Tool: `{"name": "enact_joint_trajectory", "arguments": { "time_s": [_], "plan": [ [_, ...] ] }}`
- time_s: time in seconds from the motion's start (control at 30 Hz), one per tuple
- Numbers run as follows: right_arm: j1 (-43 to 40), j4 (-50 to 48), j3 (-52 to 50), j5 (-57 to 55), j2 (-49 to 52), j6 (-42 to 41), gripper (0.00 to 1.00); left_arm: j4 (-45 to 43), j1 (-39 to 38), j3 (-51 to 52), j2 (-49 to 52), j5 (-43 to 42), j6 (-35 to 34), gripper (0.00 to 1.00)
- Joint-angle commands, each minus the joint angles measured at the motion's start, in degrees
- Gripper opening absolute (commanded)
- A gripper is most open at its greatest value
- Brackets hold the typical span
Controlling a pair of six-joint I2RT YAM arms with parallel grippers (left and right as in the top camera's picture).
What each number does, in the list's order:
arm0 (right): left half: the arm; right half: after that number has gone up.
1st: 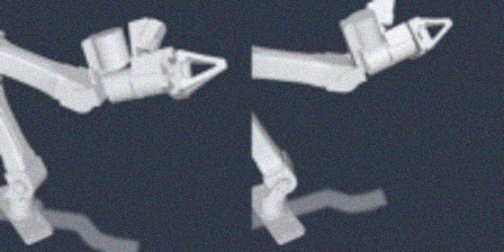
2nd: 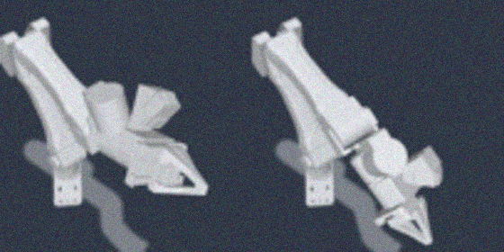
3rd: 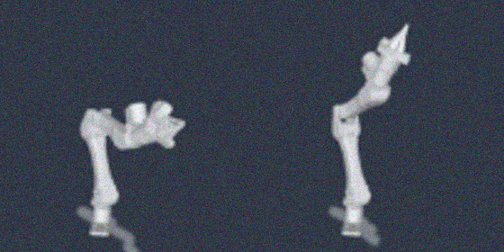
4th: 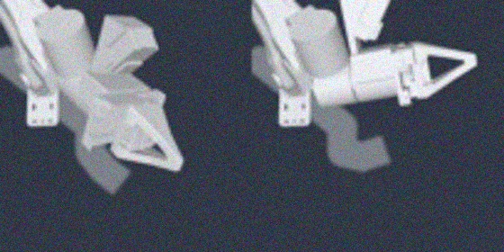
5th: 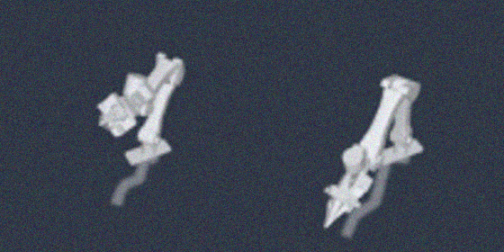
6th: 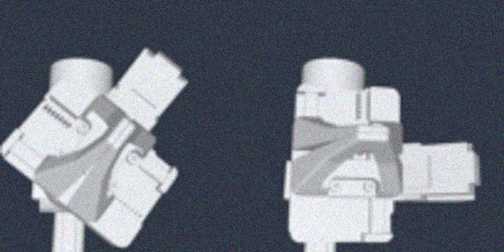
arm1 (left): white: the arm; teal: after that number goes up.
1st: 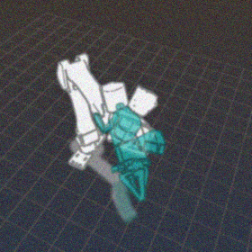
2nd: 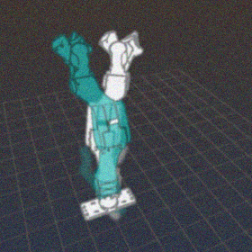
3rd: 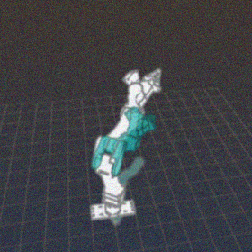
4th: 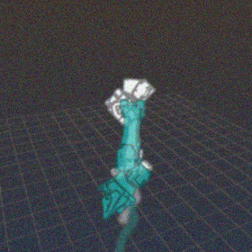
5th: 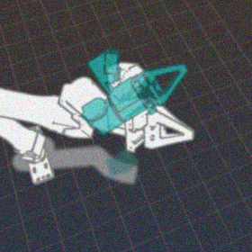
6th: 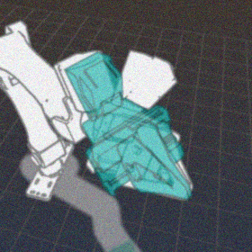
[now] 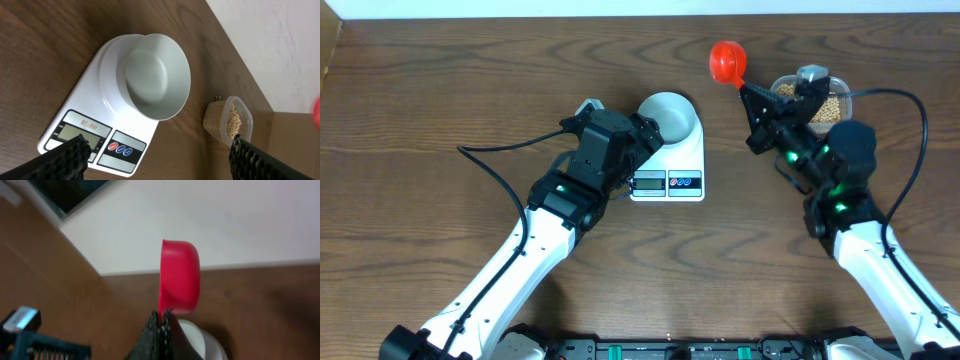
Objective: Scoop item into bowl and weigh 50g on scale
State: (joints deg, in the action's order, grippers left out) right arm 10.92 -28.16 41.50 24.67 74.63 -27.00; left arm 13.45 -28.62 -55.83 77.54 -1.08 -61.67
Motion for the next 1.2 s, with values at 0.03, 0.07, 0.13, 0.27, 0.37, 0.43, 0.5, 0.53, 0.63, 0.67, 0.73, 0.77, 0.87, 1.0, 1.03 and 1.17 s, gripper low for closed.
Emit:
{"name": "enact_joint_trajectory", "arguments": {
  "time_s": [0.03,0.07,0.13,0.27,0.37,0.43,0.5,0.53,0.63,0.67,0.73,0.77,0.87,1.0,1.03,1.17],
  "plan": [
    [-2.86,6.62,3.80,10.93,-0.24,-0.87,0.01,-0.46,-0.07,0.11,0.07,1.18,-0.07,0.91],
    [-3.61,7.21,3.80,14.80,-0.28,-1.70,0.01,-0.79,-0.07,0.11,0.07,1.18,-0.07,0.91],
    [-4.94,7.23,3.80,21.38,-0.28,-3.56,0.01,-1.62,-0.07,0.11,0.07,1.18,-0.04,0.91],
    [-7.21,7.17,3.80,25.18,-0.28,-6.62,0.01,-2.19,-0.07,0.11,0.07,1.16,-0.04,0.91],
    [-7.65,5.18,3.80,23.17,-0.26,-4.87,0.01,-2.08,-0.09,0.11,0.07,1.14,-0.04,0.91],
    [-7.65,2.95,3.80,21.44,-0.26,-4.61,0.01,-2.10,-0.07,0.11,0.07,1.14,-0.04,0.91],
    [-7.65,0.46,3.82,19.58,-0.26,-4.61,0.01,-2.19,-0.09,0.11,0.07,1.14,-0.07,0.91],
    [-7.65,-0.55,3.82,19.08,-0.26,-4.63,0.01,-2.16,-0.09,0.11,0.07,1.14,-0.04,0.91],
    [-7.61,-2.51,3.82,17.14,-0.26,-4.61,0.01,-2.27,-0.07,0.11,0.07,1.16,1.97,0.72],
    [-7.61,-2.78,3.82,16.24,-0.26,-4.61,0.01,-2.75,-0.07,0.11,0.07,1.16,3.34,0.59],
    [-7.61,-2.73,3.82,14.64,-0.26,-4.61,0.01,-3.32,-0.07,0.11,0.04,1.14,5.49,0.37],
    [-7.63,-2.75,3.82,14.43,-0.26,-4.61,0.01,-3.34,-0.07,0.11,0.04,1.14,5.77,0.29],
    [-7.61,-2.73,3.82,14.45,-0.26,-3.89,0.01,-3.54,-0.09,0.11,0.04,0.00,7.78,0.08],
    [-7.61,-2.78,3.82,12.85,-0.26,0.63,0.01,-4.72,-0.13,0.09,0.04,-1.68,14.21,0.07],
    [-7.61,-2.75,3.80,11.50,-0.26,1.01,0.01,-5.03,-0.15,0.09,0.04,-2.08,15.93,0.07],
    [-7.61,-2.80,3.82,6.12,-0.26,1.01,0.01,-4.66,-0.74,-0.52,0.04,-2.95,22.10,0.07]
  ]
}}
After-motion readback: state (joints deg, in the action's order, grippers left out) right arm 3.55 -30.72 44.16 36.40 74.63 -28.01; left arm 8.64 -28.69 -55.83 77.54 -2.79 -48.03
